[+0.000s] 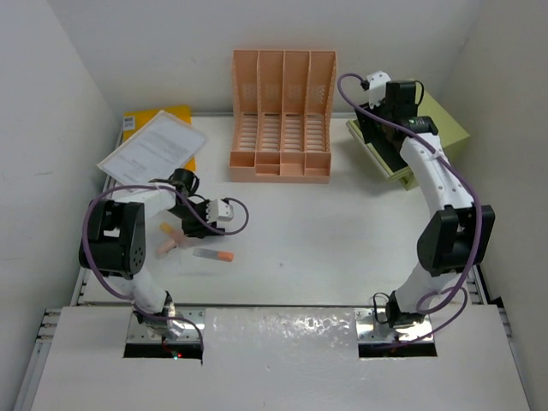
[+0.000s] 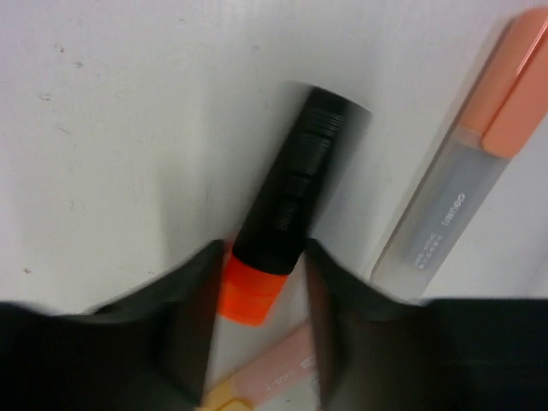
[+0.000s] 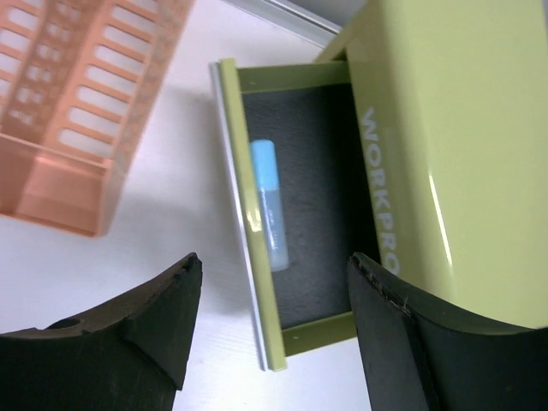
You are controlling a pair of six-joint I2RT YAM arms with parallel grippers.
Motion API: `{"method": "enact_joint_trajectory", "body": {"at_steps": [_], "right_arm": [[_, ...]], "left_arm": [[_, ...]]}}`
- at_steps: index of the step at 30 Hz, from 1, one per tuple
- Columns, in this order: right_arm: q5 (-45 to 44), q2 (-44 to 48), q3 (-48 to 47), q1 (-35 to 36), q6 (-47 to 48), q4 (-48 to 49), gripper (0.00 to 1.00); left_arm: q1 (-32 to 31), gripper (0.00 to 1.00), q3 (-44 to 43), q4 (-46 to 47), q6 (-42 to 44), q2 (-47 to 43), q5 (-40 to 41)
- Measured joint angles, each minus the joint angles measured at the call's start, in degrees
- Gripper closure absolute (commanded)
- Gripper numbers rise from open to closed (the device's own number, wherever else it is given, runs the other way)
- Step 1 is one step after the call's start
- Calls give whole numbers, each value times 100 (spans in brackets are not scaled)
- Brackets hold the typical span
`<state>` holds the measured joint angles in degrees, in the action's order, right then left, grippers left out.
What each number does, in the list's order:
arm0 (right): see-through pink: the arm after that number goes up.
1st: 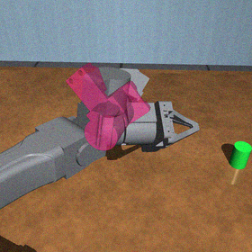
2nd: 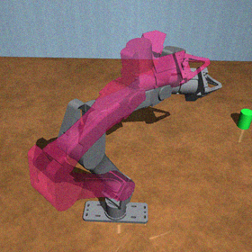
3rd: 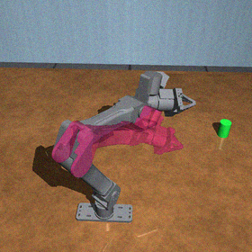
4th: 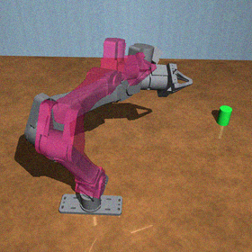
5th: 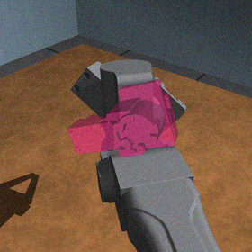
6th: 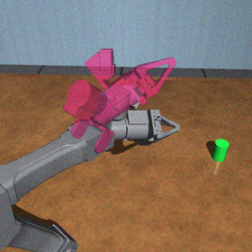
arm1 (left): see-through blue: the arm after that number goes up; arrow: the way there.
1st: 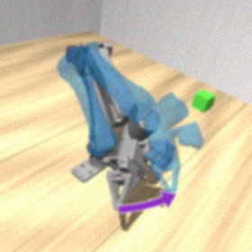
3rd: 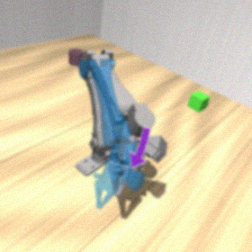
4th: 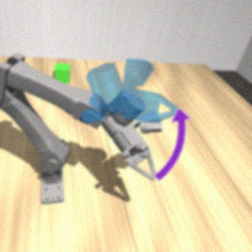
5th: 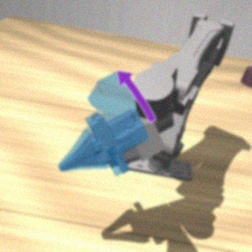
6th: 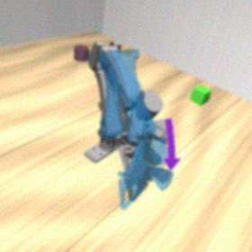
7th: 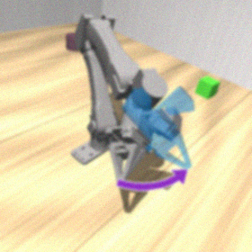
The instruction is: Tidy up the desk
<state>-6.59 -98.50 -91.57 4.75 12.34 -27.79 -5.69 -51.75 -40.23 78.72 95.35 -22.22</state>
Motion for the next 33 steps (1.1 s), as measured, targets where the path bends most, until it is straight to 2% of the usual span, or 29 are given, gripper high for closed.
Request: {"method": "enact_joint_trajectory", "body": {"at_steps": [1, 2, 4, 12, 15, 18, 22, 25, 33], "right_arm": [[101, 52, 39, 4, -50, 20, 34], [184, 101, 68, 15, -92, 42, 34], [389, 203, 118, 31, -195, 85, 34], [1480, 988, 734, 258, -708, 490, 34], [2114, 1335, 1193, 387, -1478, 1029, 38], [2557, 1499, 1700, 678, -2411, 1746, 37], [2962, 1080, 1867, 1478, -3515, 2608, 32], [3279, 549, 1840, 2009, -4264, 3279, 32], [3532, -588, 1196, 2601, -5069, 3689, 33]], "left_arm": [[-9, 79, -13, 26, -94, 26, 20], [-17, 91, -52, 39, -203, 55, 22], [-31, 100, -155, 98, -404, 136, 9], [-35, 100, -501, 157, -1102, 332, -728], [-37, 100, -761, 98, -1650, 223, -1169], [-39, 100, -984, 415, -2529, -153, -1394], [-44, 100, -1292, 1038, -3585, -726, -1521], [-96, 100, -1309, 1390, -4050, -1110, -1506], [-262, 100, -1145, 1808, -4535, -1547, -1351]]}}
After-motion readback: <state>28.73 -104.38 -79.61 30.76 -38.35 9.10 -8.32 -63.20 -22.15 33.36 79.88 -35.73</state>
